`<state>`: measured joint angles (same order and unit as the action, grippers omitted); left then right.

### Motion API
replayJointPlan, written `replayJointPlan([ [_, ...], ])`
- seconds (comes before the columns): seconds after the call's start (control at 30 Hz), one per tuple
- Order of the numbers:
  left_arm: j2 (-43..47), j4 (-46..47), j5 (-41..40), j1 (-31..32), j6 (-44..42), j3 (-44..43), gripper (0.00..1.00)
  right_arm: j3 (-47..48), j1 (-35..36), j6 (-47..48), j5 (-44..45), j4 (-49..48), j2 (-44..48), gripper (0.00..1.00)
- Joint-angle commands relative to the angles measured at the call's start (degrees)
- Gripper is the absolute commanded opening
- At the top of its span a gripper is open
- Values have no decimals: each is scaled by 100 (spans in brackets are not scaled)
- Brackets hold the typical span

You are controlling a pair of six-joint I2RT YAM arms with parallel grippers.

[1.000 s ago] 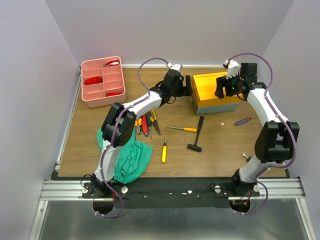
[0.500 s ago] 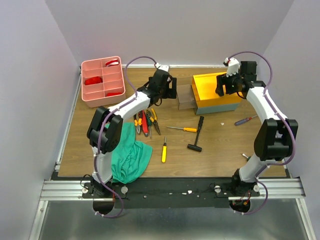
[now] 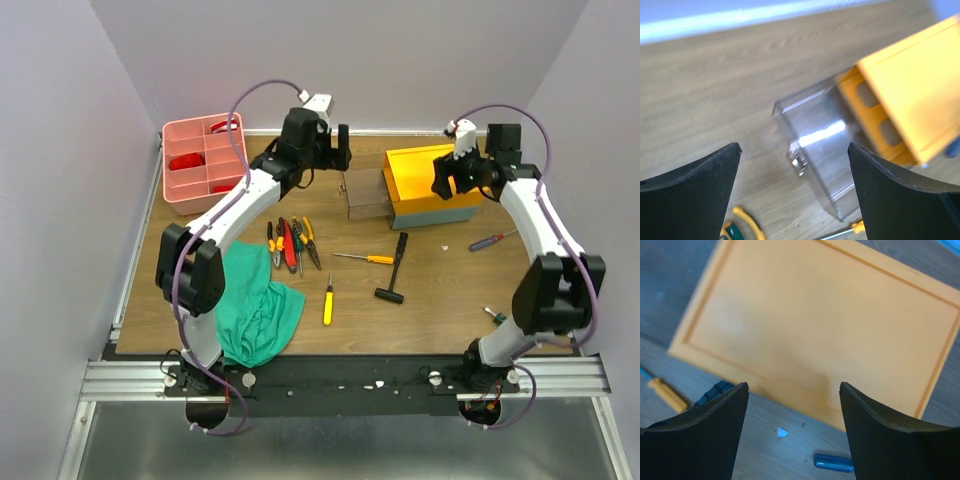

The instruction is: Sort the tools into containers

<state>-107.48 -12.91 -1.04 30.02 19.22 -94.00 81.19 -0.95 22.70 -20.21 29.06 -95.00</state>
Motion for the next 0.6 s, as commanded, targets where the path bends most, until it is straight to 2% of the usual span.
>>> replayJointPlan([
  [0.0,719,26,780,-224,-174,-523,99,-568,288,2021,-2184,923,1280,81],
  [0.1,895,7,825,-567,2,-401,99,-885,884,3192,-2391,1871,1379,78],
  [0.2,992,-10,667,-892,169,-234,99,-1175,1465,3871,-2313,2349,1221,72],
  [0.37,1203,-19,561,-1182,187,48,99,-1685,2177,3900,-1918,1753,880,71],
  [0.57,1528,43,578,-1253,196,531,99,-1395,2547,3698,-1487,1305,71,66],
])
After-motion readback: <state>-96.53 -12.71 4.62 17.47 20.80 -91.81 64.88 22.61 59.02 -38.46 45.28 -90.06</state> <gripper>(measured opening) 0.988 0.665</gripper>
